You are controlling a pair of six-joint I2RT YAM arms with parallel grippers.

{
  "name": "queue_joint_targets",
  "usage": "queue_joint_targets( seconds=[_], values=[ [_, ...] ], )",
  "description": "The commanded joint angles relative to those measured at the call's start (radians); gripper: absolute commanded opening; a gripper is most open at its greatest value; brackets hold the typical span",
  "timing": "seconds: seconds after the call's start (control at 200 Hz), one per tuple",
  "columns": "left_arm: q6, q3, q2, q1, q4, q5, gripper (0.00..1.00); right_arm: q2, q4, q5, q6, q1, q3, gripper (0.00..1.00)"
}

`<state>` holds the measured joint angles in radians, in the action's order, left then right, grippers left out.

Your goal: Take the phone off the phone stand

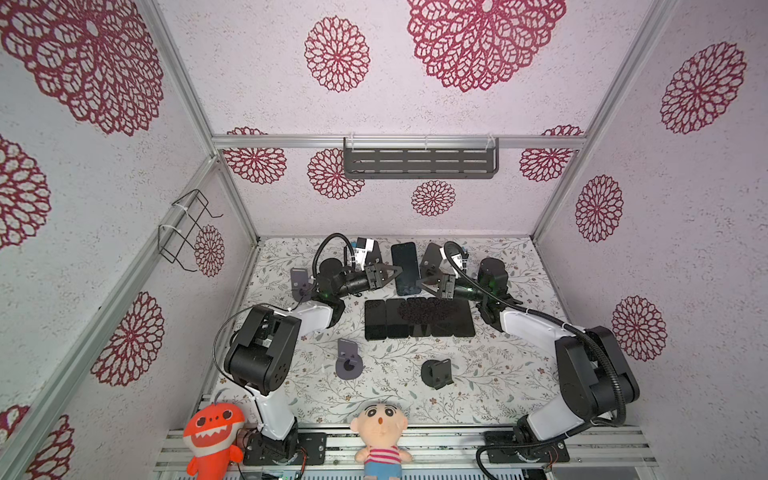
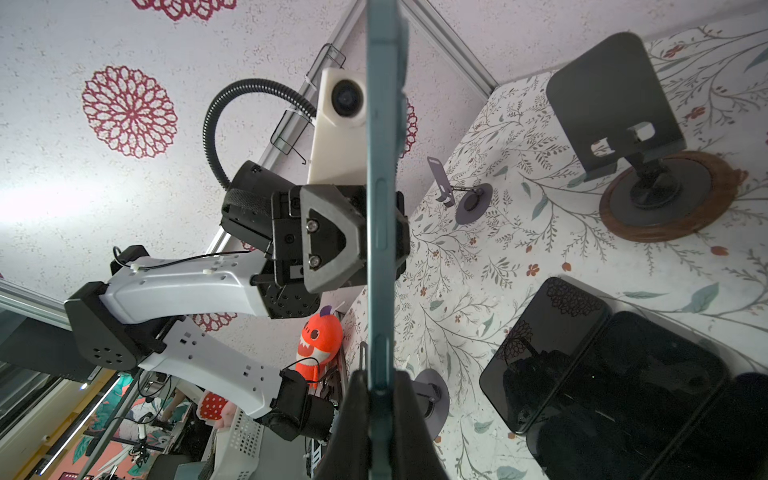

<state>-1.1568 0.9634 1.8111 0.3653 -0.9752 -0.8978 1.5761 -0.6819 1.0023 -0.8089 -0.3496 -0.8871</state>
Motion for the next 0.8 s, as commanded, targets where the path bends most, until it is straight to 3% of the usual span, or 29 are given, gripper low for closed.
queue_joint_targets(
  seconds=[0.0,0.125,0.23,0.335,0.425,0.615,0.796],
  values=[
    [-0.006,-0.001,-0.005,0.004,-0.043,-0.022,0.13,0.005,-0.075,0.025,-0.008,0.004,-0.033,0.01],
    [0.0,0.002,-0.01,0.001,-0.03,-0.02,0.09,0.007,-0.018,0.022,0.031,0.005,-0.048,0.11],
    [0.007,0.006,-0.017,-0.007,-0.004,-0.021,0.06,0.0,0.039,0.003,0.076,0.01,-0.059,0.26],
    [0.076,0.015,-0.034,-0.009,0.102,-0.021,0.02,-0.015,0.094,-0.024,0.116,0.023,-0.062,0.41],
    [0.134,0.014,-0.055,-0.013,0.181,-0.012,0.0,-0.037,0.131,-0.034,0.144,0.042,-0.054,0.49],
    [0.152,0.016,-0.088,-0.049,0.258,-0.026,0.0,-0.101,0.225,-0.064,0.208,0.112,-0.017,0.52],
    [0.356,0.043,-0.194,-0.11,0.635,-0.009,0.0,-0.193,0.541,-0.217,0.4,0.173,-0.024,0.52]
  ],
)
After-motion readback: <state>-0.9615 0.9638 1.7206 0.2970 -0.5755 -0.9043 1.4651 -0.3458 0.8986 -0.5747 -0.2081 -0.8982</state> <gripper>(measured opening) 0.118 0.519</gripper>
